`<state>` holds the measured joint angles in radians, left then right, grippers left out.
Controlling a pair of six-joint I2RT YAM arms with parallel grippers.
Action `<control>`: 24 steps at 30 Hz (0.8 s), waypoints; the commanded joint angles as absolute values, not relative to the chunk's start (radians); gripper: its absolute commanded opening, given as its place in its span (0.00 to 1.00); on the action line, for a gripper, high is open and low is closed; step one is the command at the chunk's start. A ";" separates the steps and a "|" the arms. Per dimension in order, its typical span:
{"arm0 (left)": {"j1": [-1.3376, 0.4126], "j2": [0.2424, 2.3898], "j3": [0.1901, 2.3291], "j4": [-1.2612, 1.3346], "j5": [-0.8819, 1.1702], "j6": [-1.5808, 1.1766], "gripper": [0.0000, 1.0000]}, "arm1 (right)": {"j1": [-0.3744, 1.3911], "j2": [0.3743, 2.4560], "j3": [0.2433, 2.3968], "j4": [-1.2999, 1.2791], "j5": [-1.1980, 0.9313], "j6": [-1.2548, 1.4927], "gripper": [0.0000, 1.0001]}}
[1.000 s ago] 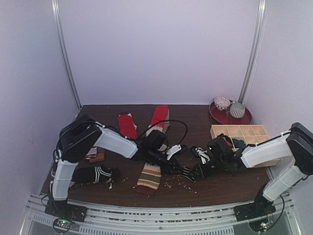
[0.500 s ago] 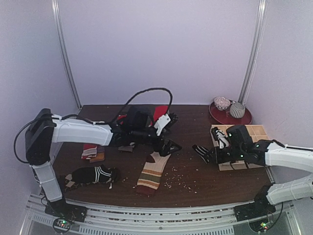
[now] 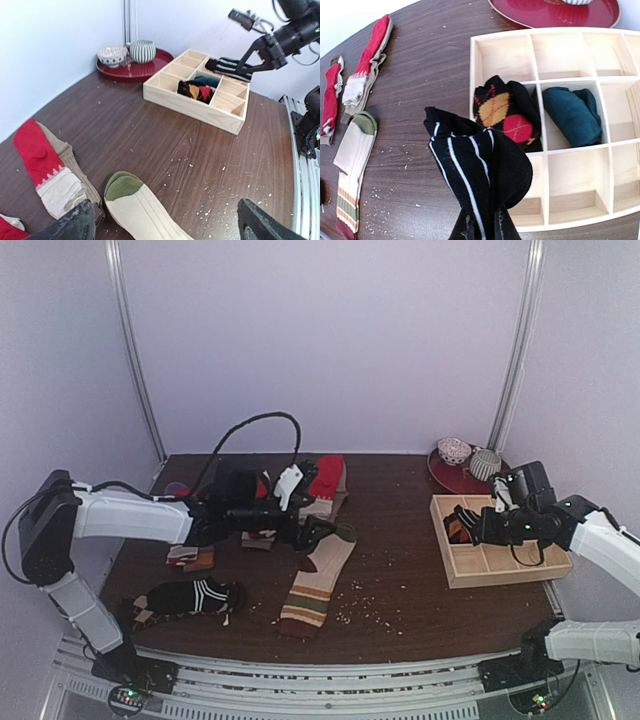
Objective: Roll the socks
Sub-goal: Place a pair of socks in the storage box.
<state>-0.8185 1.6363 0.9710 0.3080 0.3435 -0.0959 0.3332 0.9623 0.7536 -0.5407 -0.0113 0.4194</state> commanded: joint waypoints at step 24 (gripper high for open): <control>-0.776 1.519 0.880 0.551 0.540 -0.269 0.98 | -0.149 1.236 0.755 -0.307 0.178 0.587 0.00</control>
